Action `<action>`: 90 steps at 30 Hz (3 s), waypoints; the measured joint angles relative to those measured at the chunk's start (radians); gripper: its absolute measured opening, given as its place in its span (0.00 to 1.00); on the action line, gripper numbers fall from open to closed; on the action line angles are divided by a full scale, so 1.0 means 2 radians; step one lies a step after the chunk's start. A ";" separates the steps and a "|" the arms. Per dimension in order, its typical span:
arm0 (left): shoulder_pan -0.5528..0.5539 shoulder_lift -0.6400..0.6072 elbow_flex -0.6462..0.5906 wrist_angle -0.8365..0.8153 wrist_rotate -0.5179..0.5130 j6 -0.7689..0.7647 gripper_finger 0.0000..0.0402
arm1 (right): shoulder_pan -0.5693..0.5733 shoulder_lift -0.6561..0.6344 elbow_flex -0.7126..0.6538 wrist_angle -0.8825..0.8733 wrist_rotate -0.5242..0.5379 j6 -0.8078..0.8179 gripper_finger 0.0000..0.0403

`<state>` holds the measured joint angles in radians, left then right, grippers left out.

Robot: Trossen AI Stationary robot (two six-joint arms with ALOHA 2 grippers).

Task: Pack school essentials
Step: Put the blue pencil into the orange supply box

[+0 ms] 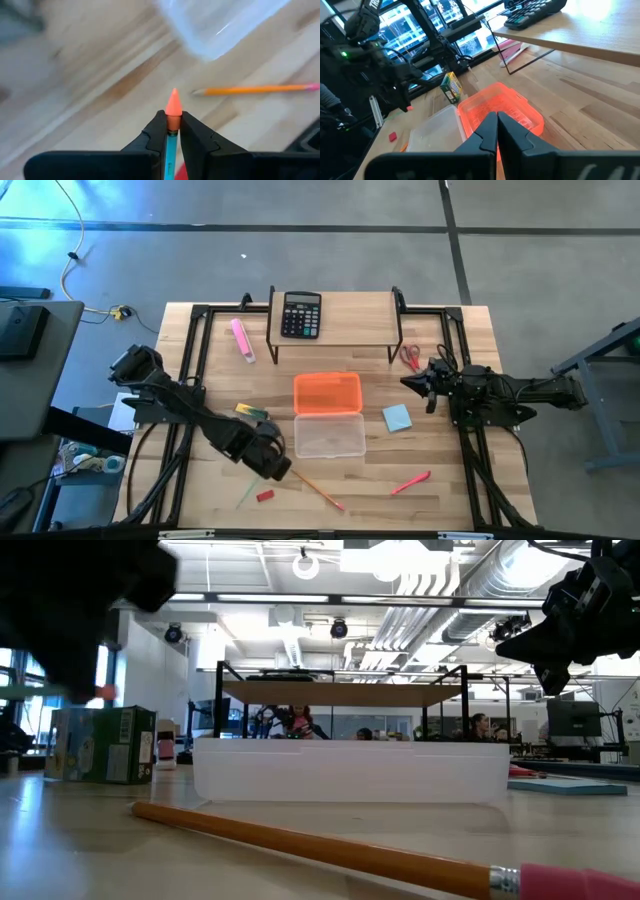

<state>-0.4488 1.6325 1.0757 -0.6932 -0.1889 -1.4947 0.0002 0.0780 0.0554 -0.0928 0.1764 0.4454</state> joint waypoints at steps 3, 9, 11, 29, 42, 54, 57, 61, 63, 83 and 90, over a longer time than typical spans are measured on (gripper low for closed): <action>0.020 0.000 0.025 0.000 -0.018 0.051 0.08 | 0.000 0.000 0.000 0.000 0.000 0.000 0.00; 0.074 -0.001 0.071 0.003 -0.044 0.169 0.08 | 0.000 0.000 0.000 0.000 0.000 0.000 0.00; 0.095 -0.001 0.085 0.009 -0.046 0.213 0.08 | 0.000 0.000 0.000 0.000 0.000 0.000 0.00; 0.222 0.002 0.118 0.167 0.053 0.483 0.08 | 0.000 0.000 0.000 0.000 0.000 0.000 0.00; 0.234 0.063 0.118 0.192 0.115 0.487 0.08 | 0.000 0.000 0.000 0.000 0.000 0.000 0.00; 0.234 0.097 0.118 0.217 0.113 0.470 0.08 | 0.000 0.000 0.000 0.000 0.000 0.000 0.00; 0.234 0.099 0.117 0.214 0.113 0.462 0.08 | 0.000 0.000 0.000 0.000 0.000 0.000 0.00; 0.234 0.098 0.117 0.214 0.111 0.461 0.08 | 0.000 0.000 0.000 0.000 0.000 0.000 0.00; 0.234 0.098 0.117 0.214 0.111 0.461 0.08 | 0.000 0.000 0.000 0.000 0.000 0.000 0.00; 0.233 0.098 0.117 0.192 0.112 0.510 0.11 | 0.000 0.000 0.000 0.000 0.000 0.000 0.00; 0.233 0.098 0.117 0.196 0.115 0.538 0.11 | 0.000 0.000 0.000 0.000 0.000 0.000 0.00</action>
<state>0.0177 1.8290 1.3106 -0.3013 0.0407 -0.4193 0.0003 0.0780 0.0555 -0.0929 0.1767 0.4457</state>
